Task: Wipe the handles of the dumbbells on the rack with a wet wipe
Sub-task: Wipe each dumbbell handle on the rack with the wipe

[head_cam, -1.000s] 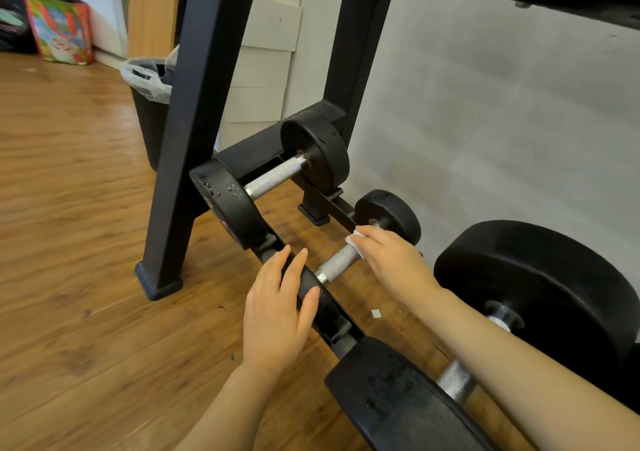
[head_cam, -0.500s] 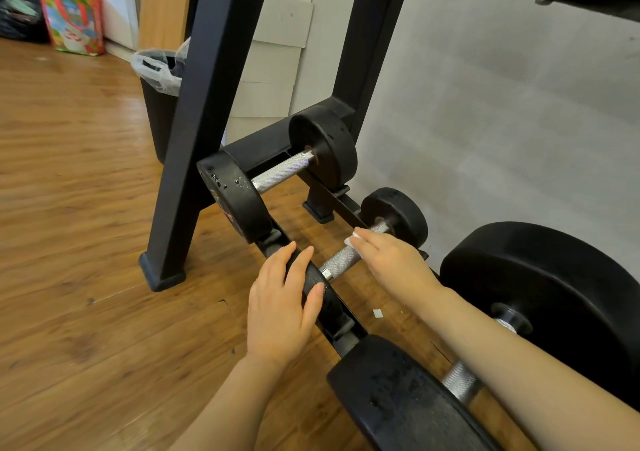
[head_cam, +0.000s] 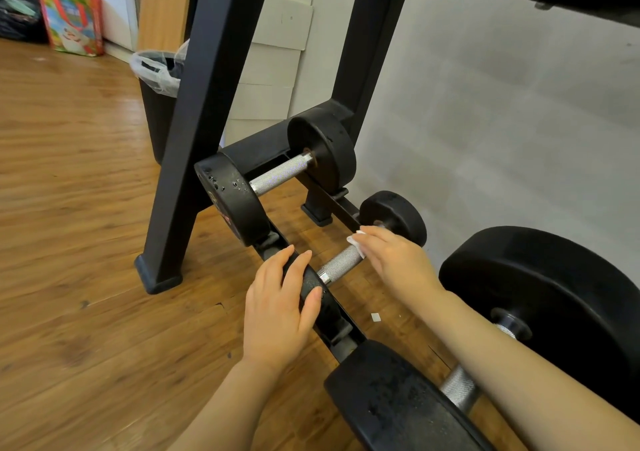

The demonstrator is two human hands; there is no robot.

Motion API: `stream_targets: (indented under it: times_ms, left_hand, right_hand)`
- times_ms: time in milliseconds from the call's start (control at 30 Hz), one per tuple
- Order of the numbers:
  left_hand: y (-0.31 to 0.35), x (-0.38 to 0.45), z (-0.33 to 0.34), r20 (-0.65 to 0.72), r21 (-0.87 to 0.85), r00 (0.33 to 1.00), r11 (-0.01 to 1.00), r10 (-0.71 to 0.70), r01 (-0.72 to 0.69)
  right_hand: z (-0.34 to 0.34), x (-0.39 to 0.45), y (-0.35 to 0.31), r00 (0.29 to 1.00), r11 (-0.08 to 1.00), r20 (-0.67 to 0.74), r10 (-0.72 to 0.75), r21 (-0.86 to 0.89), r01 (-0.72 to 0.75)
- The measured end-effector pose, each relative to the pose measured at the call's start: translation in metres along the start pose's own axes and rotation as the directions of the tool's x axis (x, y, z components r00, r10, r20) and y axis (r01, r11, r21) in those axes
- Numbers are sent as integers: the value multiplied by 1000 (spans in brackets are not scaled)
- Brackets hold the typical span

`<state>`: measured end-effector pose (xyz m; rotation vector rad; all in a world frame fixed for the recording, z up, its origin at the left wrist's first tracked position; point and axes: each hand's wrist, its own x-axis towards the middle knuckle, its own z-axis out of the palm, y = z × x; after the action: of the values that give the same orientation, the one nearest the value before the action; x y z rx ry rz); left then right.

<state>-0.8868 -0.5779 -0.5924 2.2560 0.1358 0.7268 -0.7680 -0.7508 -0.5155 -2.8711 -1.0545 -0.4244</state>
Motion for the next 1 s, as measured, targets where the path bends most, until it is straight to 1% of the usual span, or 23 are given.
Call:
stream_targets:
  times_ms: [33,100,167,200,300,333,400,467,567,633,700,733,800,900,933,1000]
  left_hand:
    - [0,0,0,-1,-3,1000,1000,1,-1]
    - [0,1,0,-2,-6,1000,1000,3,-3]
    - [1,1,1,-3,-11,1000,1000,-2,2]
    - [1,1,0,-4,-13,1000,1000,-2,2]
    - [0,2,0,-1,-16,1000,1000,3,-3]
    - [-1,2,1,2,-14,1000,1000,5,-5]
    - [-1,2,1,4,-14,1000,1000,4,-4]
    - [-1,2,1,1,-17,1000,1000,2,-2]
    - [0,3,0,3,-20,1000,1000,4,-4]
    - [-1,2,0,3,-16,1000,1000,5,-5]
    - [-1,2,0,6,-13,1000,1000,0,1]
    - [-1,2,1,6,-14,1000,1000,-5,5]
    - [-1,2,1,7,-18,1000,1000,-8,9]
    - [-2,3,1,5,-8,1000,1000,12,-12]
    - [-3,3,1,7,-4,1000,1000,14,-14]
    - [-2,2,1,7,0,1000,1000,9,-9]
  right_hand:
    - [1,0,-2,1000,999,-2,16,35,-16]
    - [3,1,-6,1000,994,18,3,111,-5]
    - [3,1,-6,999,991,52,-5,134,-2]
    - [2,1,-4,999,991,51,18,134,-25]
    - [3,2,-1,993,977,-35,114,185,-106]
    - [4,2,-4,994,972,-37,106,214,-96]
    - [5,1,-11,999,968,10,42,248,-44]
    - [4,0,-13,1000,979,28,6,205,-12]
    - [4,3,-11,997,989,-36,73,135,-68]
    - [5,4,-14,995,982,-35,93,166,-86]
    - [5,2,-17,999,977,8,51,206,-52]
    - [5,1,-18,999,980,24,28,197,-32]
    - [5,0,-17,1000,987,8,28,155,-29]
    - [6,0,-18,995,986,-54,85,147,-76]
    - [6,0,-20,995,985,-60,81,159,-70]
    - [5,-2,-23,998,985,-51,21,175,-12]
